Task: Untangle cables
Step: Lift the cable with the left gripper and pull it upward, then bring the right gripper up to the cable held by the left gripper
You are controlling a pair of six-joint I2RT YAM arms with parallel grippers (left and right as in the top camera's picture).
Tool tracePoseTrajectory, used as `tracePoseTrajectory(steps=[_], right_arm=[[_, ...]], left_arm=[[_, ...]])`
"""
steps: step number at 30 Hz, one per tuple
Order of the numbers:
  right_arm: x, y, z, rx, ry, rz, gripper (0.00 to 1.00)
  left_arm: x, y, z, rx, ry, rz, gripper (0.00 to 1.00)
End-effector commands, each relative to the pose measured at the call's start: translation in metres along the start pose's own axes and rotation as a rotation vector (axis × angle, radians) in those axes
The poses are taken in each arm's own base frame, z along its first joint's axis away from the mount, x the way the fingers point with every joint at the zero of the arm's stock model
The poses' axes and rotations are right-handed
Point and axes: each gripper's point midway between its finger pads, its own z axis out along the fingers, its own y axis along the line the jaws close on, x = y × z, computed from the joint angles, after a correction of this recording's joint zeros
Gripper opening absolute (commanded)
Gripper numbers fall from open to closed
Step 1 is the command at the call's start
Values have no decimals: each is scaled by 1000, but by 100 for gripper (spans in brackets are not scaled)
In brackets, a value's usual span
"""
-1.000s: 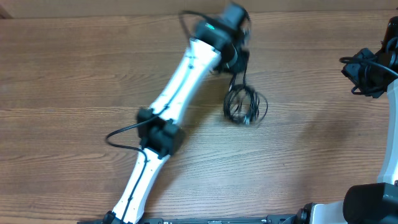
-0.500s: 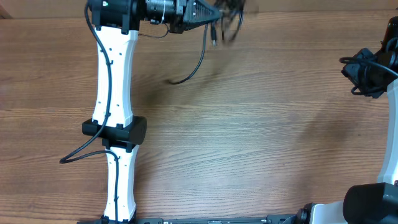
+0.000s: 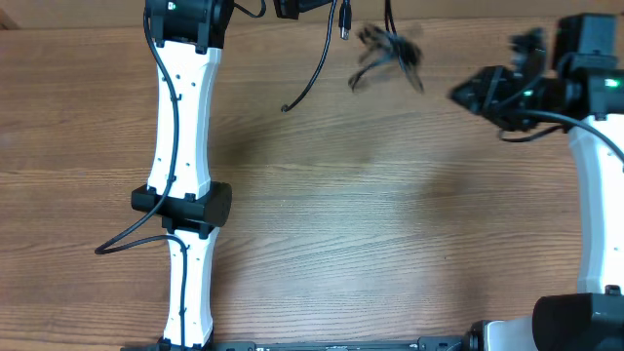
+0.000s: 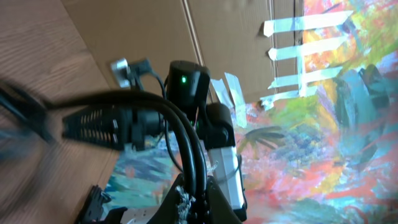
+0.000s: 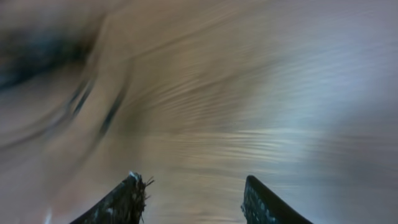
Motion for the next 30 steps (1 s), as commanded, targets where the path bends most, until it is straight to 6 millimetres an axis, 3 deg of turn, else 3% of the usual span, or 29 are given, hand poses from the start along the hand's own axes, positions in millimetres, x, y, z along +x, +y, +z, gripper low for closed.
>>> tracePoseTrajectory(steps=[1,7,12,16,25,30], right_arm=[[13,86,-13,-368,-8,-390,51],[1,131,-5,-439,-129,-672,53],[-6,166,-2,-485,-208,-766,54],[-13,172,16,-428,-210,-676,49],[0,199,49,-481,-155,-637,50],[-10,192,57,-422,-184,-605,50]], left_arm=[[-4,-3,-11,-6,-25,-3,4],[-2,-3,-11,-3,-18,-10,4],[-3,-3,-12,-4,-20,-10,4],[-3,-3,-12,-4,-20,-9,4],[-3,-3,-12,-4,-20,-2,4],[-2,-4,-12,-2,-13,-3,4]])
